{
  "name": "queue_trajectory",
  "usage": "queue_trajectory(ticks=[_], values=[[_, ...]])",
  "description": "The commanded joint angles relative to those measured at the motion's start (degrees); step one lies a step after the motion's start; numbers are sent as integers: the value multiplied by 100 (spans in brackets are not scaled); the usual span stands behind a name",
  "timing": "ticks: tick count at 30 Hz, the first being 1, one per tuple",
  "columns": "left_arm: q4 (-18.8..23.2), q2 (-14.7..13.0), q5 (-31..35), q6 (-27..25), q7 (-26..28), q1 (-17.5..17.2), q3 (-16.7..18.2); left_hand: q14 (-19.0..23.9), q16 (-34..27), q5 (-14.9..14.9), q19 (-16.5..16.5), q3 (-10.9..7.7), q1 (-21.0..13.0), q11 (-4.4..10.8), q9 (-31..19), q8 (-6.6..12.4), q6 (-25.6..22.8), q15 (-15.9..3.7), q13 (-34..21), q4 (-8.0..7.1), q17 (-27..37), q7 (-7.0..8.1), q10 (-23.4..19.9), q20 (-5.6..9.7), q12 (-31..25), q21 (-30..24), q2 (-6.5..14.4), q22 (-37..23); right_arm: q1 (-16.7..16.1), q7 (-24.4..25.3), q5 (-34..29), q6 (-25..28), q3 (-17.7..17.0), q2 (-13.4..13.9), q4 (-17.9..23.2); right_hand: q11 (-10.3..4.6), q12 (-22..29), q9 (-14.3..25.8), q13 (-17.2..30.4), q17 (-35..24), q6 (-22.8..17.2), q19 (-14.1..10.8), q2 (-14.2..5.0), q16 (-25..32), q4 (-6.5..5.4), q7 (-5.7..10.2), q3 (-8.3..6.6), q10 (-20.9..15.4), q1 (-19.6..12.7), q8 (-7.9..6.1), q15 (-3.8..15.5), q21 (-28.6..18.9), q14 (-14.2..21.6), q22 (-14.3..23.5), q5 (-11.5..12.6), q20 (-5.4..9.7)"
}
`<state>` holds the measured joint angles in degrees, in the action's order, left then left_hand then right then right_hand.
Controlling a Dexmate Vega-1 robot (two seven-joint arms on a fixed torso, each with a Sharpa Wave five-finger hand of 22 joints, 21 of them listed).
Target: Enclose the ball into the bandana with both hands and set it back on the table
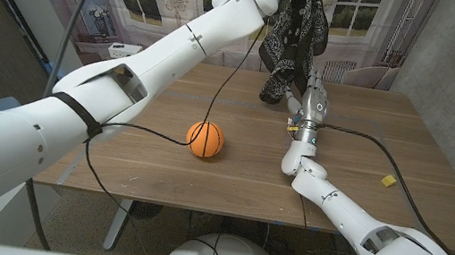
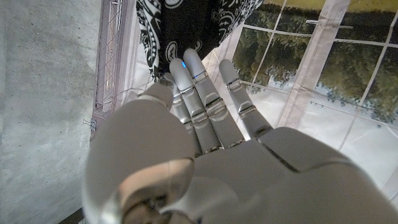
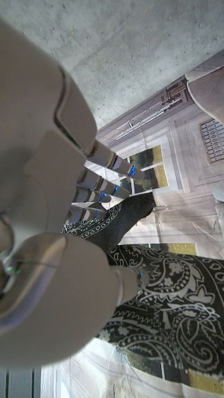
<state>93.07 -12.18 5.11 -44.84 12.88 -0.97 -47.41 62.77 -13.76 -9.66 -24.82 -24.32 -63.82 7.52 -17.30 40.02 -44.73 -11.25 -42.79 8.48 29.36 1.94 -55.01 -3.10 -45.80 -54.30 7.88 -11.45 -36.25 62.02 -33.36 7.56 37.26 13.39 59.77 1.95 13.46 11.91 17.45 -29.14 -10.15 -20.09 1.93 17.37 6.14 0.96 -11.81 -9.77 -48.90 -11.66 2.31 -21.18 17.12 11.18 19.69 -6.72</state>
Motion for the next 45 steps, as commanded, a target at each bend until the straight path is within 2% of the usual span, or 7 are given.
queue_trajectory(ticks=[1, 6, 10, 14, 18, 23, 45], values=[[262, -175, -236, -93, -136, 17, -1, 49, -19, -36, 9, -33, -35, -19, -646, 23, -411, -161, -13, 12, 26, -367, -25, -32, 2, -68, 72, -3, -572, 197, -1823, -928, -2112, -1197, -266, -346, 346, -22, -82, 62, -836, -883, -460, 281, 277, 244, -354, -950, -794, -222, 582, -367, 1017, 11, 149, 358], [232, -180, -380, -18, -174, -15, 73, 46, -15, -34, 15, -37, -29, 6, -649, 21, -411, -157, -9, 10, 30, -368, -25, -31, 7, -85, 71, -1, -692, 197, -2525, -1348, -2966, -1640, -311, -617, 633, -42, -169, -191, -1854, -1548, -1222, 766, 367, 593, -768, -1947, -1641, -447, 1093, -836, 2094, 97, -41, 893], [268, -235, -732, 160, -440, -67, 246, 40, -11, -33, 25, -40, -26, 4, -651, 19, -410, -156, -16, 9, 33, -369, -27, -29, 2, -94, 71, 1, -608, 197, -2755, -1480, -3431, -1906, -477, -642, 750, -38, -213, -500, -2325, -1738, -1235, 1143, 373, 627, -843, -2459, -2165, -505, 1130, -1181, 2703, 200, -353, 901], [384, -351, -629, 201, -401, -41, 116, 48, -8, -33, 28, -47, -21, -11, -651, 12, -401, -157, -8, 7, 30, -371, -28, -29, 8, -110, 70, 2, -519, 197, -2617, -1868, -3560, -1912, -692, -621, 778, -34, -215, -632, -2379, -1796, -1176, 1295, 241, 577, -729, -2614, -2088, -470, 1062, -1345, 2940, 252, -502, 829], [414, -398, -663, 134, -415, -54, 117, 33, -6, -32, 37, -50, -22, 5, -657, 10, -396, -154, -9, 10, 43, -382, -19, -24, 12, -125, 71, 4, -445, 197, -2725, -2187, -3737, -1934, -845, -566, 1361, -20, -30, -893, -3744, -1842, -1301, 1702, 10, 451, -758, -3966, -1982, -806, 1035, -1803, 3953, 362, -774, 851], [403, -435, -697, 126, -312, -143, 175, 35, 0, -31, 54, -56, -7, 8, -654, 4, -397, -148, -16, 0, 41, -377, -18, -30, 9, -140, 74, 6, -438, 197, -3023, -2238, -4059, -2089, -806, -723, 1934, -6, 296, -1348, -4352, -1809, -1232, 2102, -19, 286, -784, -4989, -2000, -818, 1045, -2249, 4591, 452, -890, 883], [1005, -1215, -41, 1314, 253, -1226, 300, -149, 96, -62, 268, -74, 89, 88, -666, -39, -309, -151, -49, -64, 51, -266, 131, -1, 49, -170, 104, 18, -288, 197, -3872, -1295, -5218, -2309, 512, -954, 2682, 1003, 1653, -2682, -4328, -929, -1256, 2397, -197, 471, -661, -4585, -1915, -1087, 1061, -2790, 4120, 584, -596, 1032]])
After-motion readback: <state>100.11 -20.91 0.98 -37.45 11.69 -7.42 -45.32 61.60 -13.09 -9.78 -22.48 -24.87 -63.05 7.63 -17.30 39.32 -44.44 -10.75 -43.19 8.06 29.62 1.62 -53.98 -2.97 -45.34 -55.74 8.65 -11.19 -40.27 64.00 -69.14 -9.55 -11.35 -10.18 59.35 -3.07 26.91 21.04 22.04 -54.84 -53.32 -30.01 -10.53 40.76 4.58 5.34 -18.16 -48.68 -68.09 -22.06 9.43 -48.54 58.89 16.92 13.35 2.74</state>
